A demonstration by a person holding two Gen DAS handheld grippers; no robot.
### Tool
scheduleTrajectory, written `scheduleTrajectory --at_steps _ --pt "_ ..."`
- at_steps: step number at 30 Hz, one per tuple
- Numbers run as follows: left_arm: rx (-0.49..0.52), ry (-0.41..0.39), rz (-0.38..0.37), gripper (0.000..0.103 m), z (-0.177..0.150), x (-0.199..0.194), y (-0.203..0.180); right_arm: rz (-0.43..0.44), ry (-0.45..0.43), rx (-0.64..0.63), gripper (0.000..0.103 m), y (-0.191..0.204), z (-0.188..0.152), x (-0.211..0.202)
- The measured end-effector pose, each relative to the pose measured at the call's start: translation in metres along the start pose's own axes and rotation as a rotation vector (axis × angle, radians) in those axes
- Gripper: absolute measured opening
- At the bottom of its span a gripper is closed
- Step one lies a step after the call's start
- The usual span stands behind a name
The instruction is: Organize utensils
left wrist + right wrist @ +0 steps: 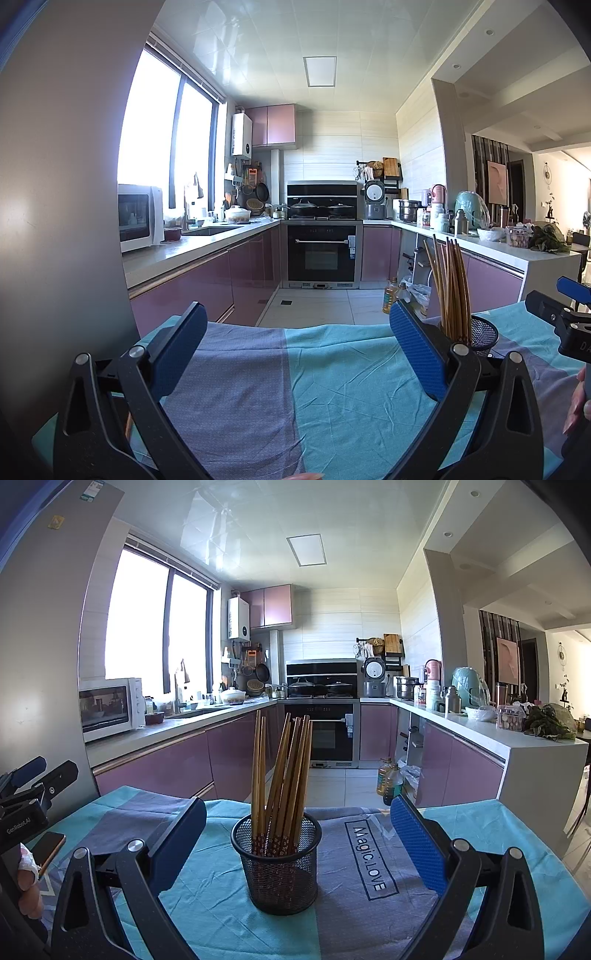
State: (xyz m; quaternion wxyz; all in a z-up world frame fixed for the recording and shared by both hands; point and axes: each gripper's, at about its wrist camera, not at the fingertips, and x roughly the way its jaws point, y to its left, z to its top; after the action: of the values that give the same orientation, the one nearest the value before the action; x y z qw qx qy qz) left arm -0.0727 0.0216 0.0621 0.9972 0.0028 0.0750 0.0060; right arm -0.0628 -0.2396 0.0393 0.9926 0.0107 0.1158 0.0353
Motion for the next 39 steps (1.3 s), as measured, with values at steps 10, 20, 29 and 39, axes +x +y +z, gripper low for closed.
scheduleTrajectory --at_steps 10,20,29,39 --pt "0.000 0.000 0.000 0.097 -0.0001 0.0002 0.0000 -0.002 0.001 -0.001 0.097 0.0007 0.0007 0.0003" --pt "0.000 0.001 0.000 0.097 -0.0005 0.0007 -0.0002 -0.002 0.001 0.002 0.097 0.0008 0.0007 0.0006" --pt "0.001 0.001 0.003 0.097 -0.0013 0.0016 -0.0027 -0.005 0.003 0.006 0.097 0.0016 0.0002 0.0007" --pt "0.001 0.003 0.003 0.097 -0.0019 0.0018 -0.0029 -0.004 0.003 0.005 0.097 0.0012 0.0004 0.0007"
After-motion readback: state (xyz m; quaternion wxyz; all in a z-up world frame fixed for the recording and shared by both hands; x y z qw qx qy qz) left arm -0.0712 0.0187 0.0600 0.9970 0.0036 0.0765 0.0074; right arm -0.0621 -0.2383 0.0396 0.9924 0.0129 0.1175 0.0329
